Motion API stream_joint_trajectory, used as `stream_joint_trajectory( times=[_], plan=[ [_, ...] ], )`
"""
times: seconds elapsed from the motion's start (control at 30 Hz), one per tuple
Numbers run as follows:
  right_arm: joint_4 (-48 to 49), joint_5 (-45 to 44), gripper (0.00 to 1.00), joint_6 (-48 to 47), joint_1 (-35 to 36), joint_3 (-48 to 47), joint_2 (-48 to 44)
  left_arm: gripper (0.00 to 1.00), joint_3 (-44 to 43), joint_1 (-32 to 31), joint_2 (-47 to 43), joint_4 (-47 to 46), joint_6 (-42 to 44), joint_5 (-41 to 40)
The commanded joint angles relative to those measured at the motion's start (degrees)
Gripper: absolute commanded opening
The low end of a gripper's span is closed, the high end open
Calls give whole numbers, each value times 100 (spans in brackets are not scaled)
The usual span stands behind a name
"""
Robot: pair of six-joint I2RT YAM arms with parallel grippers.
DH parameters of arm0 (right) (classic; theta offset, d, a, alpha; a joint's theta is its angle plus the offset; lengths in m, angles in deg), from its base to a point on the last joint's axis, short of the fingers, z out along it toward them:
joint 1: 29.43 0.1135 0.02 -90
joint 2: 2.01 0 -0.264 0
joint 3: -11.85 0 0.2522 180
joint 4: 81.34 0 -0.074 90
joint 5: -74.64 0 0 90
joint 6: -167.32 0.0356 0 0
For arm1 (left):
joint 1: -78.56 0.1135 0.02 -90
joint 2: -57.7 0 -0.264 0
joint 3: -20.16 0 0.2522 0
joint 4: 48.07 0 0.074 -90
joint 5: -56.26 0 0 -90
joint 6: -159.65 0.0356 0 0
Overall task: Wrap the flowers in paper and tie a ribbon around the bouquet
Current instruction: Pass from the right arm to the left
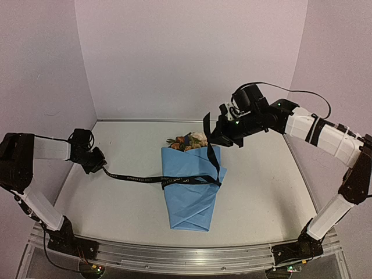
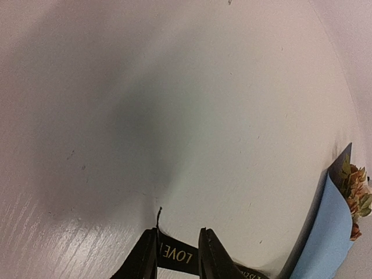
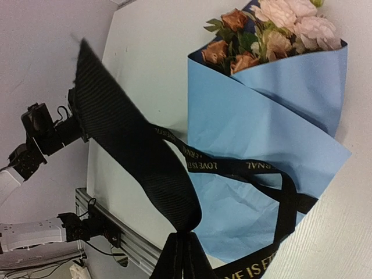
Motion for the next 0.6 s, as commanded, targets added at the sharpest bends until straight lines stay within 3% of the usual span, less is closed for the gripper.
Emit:
stream_joint_trajectory(
  times=[0.0,0.13,0.23,0.37,0.57],
  plan=[
    [-139,178,0,-45,-10,-1059,411,44,-160,-125,-552,-32,214,-105],
    [-140,317,0,134,15,-991,369,52,-510,-593,-984,-10,672,-296],
    [293,399,0,508,163,-860,258,52,-862,-1032,-939,-229,1110,119],
    [331,214,0,541,466,-1287,273,48,-983,-1576,-828,-1244,1620,1087],
    [289,-143,0,856,701,-1692,290,51,-950,-2416,-884,-2519,2388,1793]
  ],
)
